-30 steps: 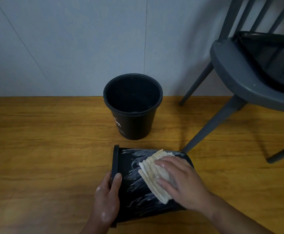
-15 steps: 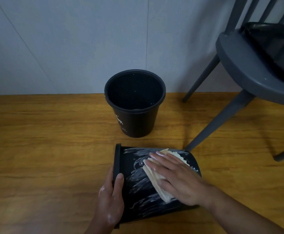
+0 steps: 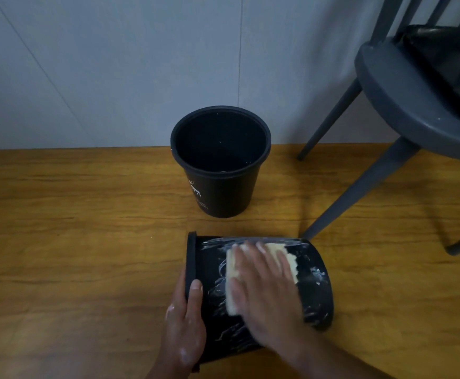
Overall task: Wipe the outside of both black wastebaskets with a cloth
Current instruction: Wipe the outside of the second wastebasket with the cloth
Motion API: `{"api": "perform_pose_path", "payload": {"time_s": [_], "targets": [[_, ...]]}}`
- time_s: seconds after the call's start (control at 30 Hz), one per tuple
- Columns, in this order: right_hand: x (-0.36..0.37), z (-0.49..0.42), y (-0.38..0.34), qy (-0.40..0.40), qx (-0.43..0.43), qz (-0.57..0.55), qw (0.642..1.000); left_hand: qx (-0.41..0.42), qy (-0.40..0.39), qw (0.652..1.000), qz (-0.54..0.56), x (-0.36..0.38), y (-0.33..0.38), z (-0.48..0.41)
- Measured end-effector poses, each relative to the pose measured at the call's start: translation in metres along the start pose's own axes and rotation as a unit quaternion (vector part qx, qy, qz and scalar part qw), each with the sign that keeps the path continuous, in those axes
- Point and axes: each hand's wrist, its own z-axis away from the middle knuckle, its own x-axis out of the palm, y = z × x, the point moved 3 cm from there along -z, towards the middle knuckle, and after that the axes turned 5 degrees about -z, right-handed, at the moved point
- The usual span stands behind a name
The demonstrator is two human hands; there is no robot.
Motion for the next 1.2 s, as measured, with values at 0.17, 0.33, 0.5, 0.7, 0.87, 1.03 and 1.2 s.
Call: {"api": "perform_pose_path", "payload": {"time_s": [0.17,0.33,0.5,0.7,0.87,1.03,1.2], "targets": [[0.003,0.012,-0.008,-0.051,-0.125,0.023,0.991,0.0,0.032,0.999,-0.02,-0.003,-0.001,-0.003],[-0.012,0.01,0.067,-0.028,0.04,0.025,0.999,-0.002,0.014,1.0,-0.017,-0.001,-0.001,0.002],[-0.007,0.004,0.025,-0.003,0.071,0.0,0.997,-0.009,0.018,1.0,-0.01,0.001,0.002,0.008],[0.001,0.014,-0.012,-0.087,-0.164,0.039,0.982,-0.015,0.039,0.996,-0.077,0.001,-0.018,0.008],[-0.014,0.01,0.053,-0.08,-0.026,0.019,0.996,-0.03,0.011,0.999,0.0,0.002,-0.004,0.011],[-0.008,-0.003,0.042,-0.039,0.06,0.019,0.997,-0.021,-0.003,1.0,0.011,0.002,-0.004,0.012],[0.002,-0.007,-0.029,-0.063,-0.062,0.018,0.996,-0.028,0.0,0.999,0.04,0.001,0.001,0.014]]}}
